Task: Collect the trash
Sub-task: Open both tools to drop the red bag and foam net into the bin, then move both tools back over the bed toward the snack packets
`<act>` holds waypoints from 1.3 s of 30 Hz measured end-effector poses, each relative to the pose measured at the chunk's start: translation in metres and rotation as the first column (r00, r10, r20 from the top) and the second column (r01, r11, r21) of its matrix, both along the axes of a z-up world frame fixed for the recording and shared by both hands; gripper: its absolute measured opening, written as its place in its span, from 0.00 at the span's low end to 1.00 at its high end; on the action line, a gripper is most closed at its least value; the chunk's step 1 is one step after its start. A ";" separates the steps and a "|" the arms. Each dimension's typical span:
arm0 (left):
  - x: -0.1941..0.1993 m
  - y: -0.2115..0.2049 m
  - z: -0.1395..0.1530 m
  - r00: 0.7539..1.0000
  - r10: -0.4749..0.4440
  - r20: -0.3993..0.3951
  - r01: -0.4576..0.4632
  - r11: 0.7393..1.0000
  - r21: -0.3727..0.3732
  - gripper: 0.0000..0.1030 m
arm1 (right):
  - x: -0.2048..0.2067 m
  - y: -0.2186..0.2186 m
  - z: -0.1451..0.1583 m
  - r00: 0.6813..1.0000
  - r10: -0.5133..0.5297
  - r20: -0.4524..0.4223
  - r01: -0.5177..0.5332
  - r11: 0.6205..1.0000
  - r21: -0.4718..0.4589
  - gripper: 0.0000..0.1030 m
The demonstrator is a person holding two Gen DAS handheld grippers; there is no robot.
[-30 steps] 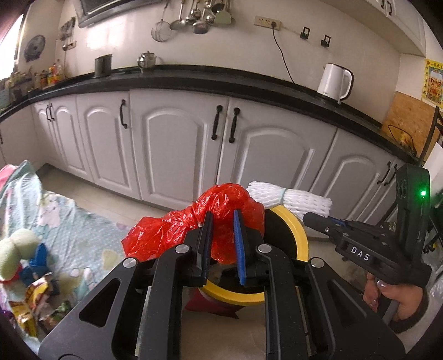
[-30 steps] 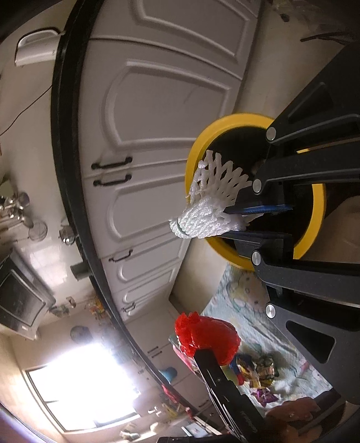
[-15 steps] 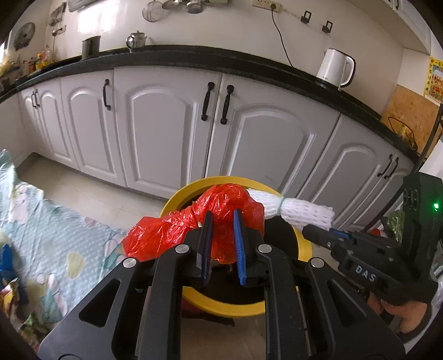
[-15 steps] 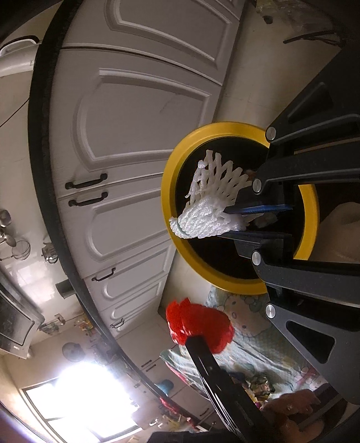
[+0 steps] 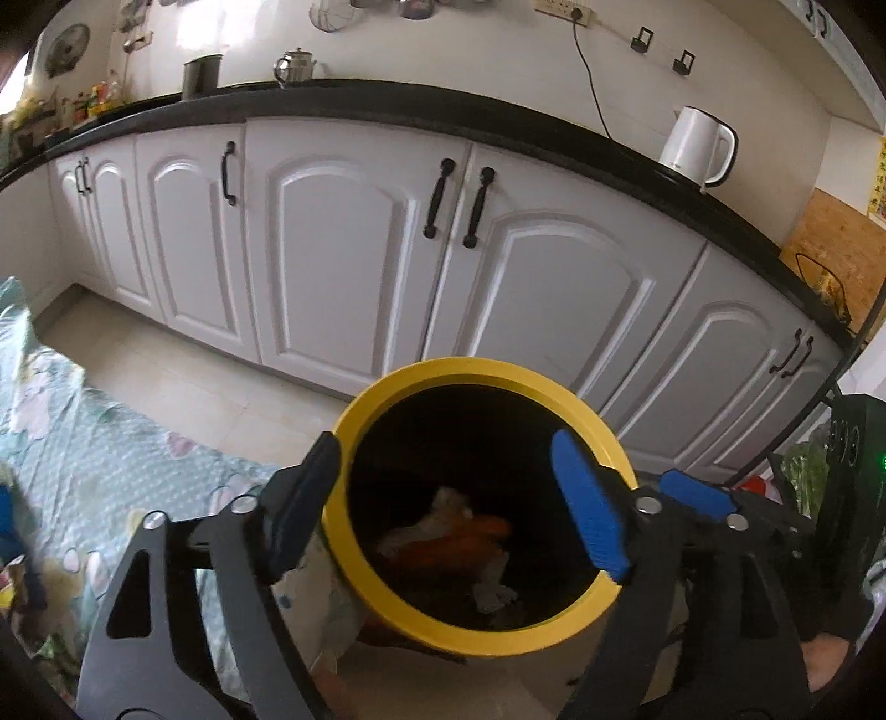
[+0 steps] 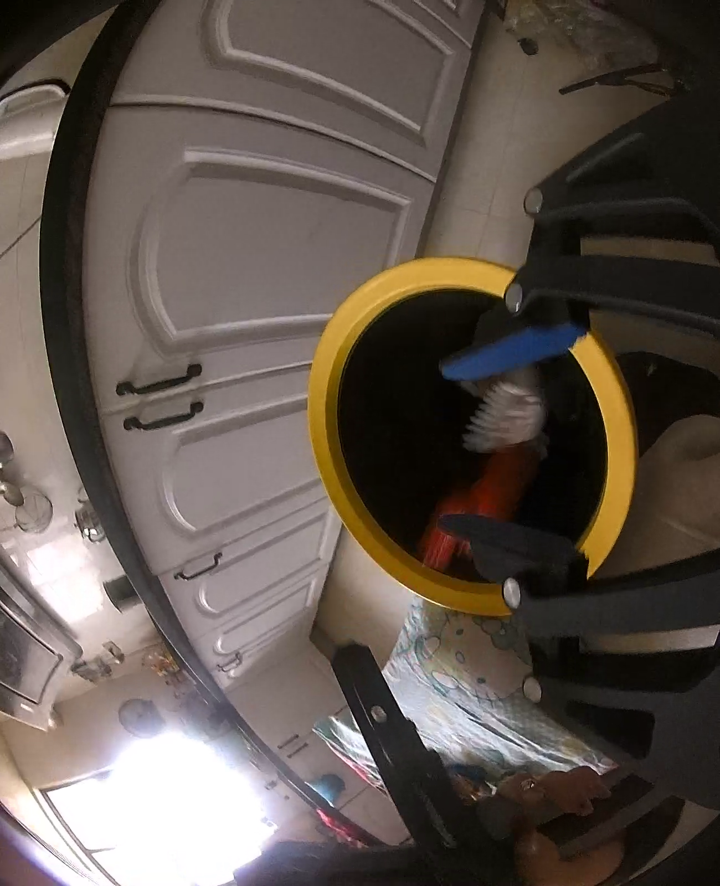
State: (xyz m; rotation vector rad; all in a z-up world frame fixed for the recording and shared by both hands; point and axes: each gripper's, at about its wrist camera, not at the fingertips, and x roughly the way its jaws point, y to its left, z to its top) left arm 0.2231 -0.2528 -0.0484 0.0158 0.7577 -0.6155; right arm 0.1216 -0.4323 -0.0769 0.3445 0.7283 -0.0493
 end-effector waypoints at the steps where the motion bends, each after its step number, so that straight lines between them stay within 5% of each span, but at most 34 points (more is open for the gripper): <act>1: -0.001 0.003 0.001 1.000 0.009 0.003 -0.009 1.000 0.000 0.80 | -0.001 -0.001 0.001 1.000 -0.004 0.002 0.004 1.000 0.001 0.50; 4: -0.006 0.016 0.007 0.999 0.040 0.019 -0.040 0.999 -0.009 0.89 | -0.004 0.000 0.004 1.000 -0.014 0.015 0.014 1.000 0.002 0.55; 15: -0.025 0.069 0.034 0.979 0.176 0.101 -0.174 0.984 -0.024 0.89 | -0.008 0.034 0.033 0.991 0.080 0.109 -0.078 0.997 -0.022 0.67; 39: -0.057 0.161 0.061 0.910 0.362 0.202 -0.359 0.932 -0.053 0.89 | -0.019 0.125 0.059 0.934 0.316 0.166 -0.302 0.948 -0.100 0.75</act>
